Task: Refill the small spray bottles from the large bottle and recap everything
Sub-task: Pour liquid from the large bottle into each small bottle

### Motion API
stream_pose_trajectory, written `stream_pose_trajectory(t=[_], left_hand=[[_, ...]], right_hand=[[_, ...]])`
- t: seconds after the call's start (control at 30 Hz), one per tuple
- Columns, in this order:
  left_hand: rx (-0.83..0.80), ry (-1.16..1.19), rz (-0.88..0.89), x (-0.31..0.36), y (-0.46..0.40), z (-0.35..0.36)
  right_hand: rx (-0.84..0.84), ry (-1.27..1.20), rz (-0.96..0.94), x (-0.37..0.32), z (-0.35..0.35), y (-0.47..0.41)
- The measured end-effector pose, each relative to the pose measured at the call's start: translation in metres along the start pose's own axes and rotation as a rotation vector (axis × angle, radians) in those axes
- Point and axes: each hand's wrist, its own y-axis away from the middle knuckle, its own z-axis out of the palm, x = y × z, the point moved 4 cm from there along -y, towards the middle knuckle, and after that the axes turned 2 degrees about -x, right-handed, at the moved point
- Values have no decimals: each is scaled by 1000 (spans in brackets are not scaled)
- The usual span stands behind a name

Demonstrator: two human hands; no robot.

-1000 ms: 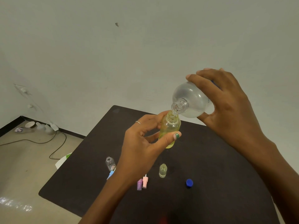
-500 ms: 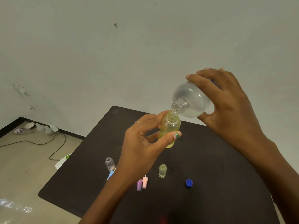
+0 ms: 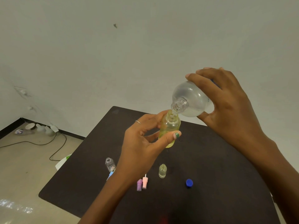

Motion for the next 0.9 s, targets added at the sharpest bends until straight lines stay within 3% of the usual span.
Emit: stream_pose_trajectory(t=[0.9], left_hand=[[1, 7, -3, 2, 0, 1]], right_hand=[[7, 2, -1, 1, -1, 1]])
